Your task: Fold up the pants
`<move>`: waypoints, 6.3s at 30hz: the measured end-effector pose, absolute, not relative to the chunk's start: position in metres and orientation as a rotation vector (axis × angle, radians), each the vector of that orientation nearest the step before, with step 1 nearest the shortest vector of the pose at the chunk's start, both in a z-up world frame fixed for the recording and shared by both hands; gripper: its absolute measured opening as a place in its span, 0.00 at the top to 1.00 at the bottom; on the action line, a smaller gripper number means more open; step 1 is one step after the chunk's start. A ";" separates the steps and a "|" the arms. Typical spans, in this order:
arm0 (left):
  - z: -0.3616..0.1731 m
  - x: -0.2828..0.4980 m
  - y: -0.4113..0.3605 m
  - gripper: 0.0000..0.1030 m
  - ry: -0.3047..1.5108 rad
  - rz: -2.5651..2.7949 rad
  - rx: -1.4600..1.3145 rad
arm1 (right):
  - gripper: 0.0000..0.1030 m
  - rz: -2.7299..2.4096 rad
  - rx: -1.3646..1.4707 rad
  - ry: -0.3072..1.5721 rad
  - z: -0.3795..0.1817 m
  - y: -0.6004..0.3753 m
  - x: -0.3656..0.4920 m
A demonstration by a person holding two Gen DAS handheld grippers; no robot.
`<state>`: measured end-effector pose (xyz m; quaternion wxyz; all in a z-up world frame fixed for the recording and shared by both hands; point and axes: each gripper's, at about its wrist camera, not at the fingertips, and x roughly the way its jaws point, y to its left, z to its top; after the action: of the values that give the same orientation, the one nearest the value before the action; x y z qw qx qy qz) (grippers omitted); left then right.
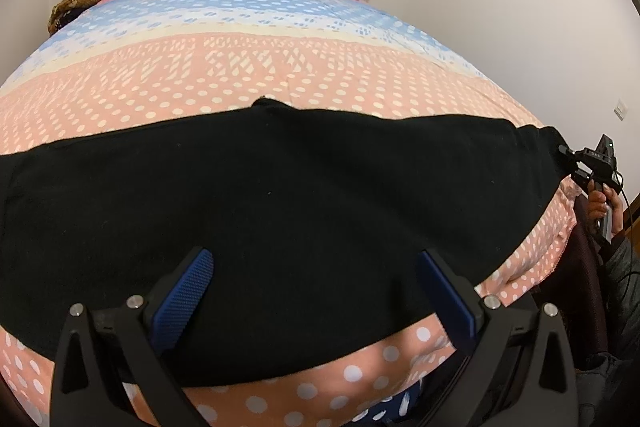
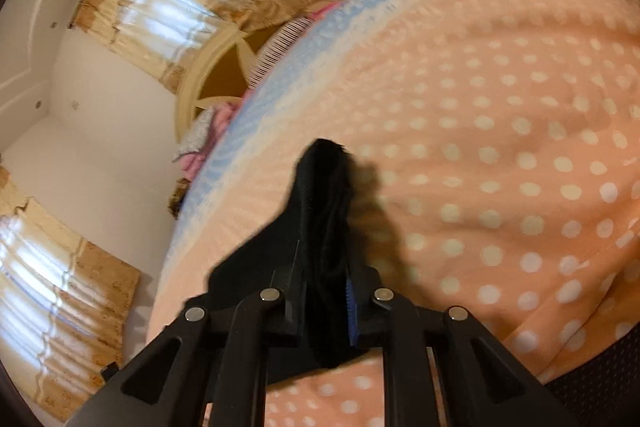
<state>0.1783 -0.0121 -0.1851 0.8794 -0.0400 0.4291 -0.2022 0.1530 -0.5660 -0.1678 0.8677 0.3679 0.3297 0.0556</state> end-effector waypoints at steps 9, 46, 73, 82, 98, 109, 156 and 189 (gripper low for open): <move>-0.182 0.181 0.017 0.00 0.921 -0.422 -0.177 | 0.86 0.198 0.500 0.581 -0.075 -0.463 0.131; -0.167 0.191 -0.032 0.15 0.909 -0.616 -0.216 | 0.37 0.573 -0.101 0.868 -0.142 -0.174 0.150; -0.155 0.191 -0.021 0.40 0.888 -0.426 -0.096 | 0.37 0.471 0.019 0.811 -0.150 -0.232 0.150; -0.154 0.180 0.166 0.35 0.828 0.050 -0.123 | 0.37 0.512 -0.021 0.779 -0.152 -0.214 0.140; -0.193 0.180 0.200 0.61 0.852 0.005 -0.356 | 0.37 0.524 -0.015 0.786 -0.163 -0.208 0.138; -0.145 0.158 0.185 0.78 0.773 -0.138 -0.492 | 0.37 0.469 0.006 0.749 -0.156 -0.221 0.139; -0.118 0.159 -0.110 0.27 0.779 -0.491 0.085 | 0.49 0.326 0.215 0.752 -0.140 -0.279 0.149; -0.150 0.170 -0.108 0.22 0.854 -0.418 0.070 | 0.61 0.398 0.178 0.677 -0.100 -0.277 0.152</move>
<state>0.1703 -0.1085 -0.1503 0.8884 0.0338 0.4111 -0.2013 0.1516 -0.2772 -0.0996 0.9200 0.0868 0.3294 0.1936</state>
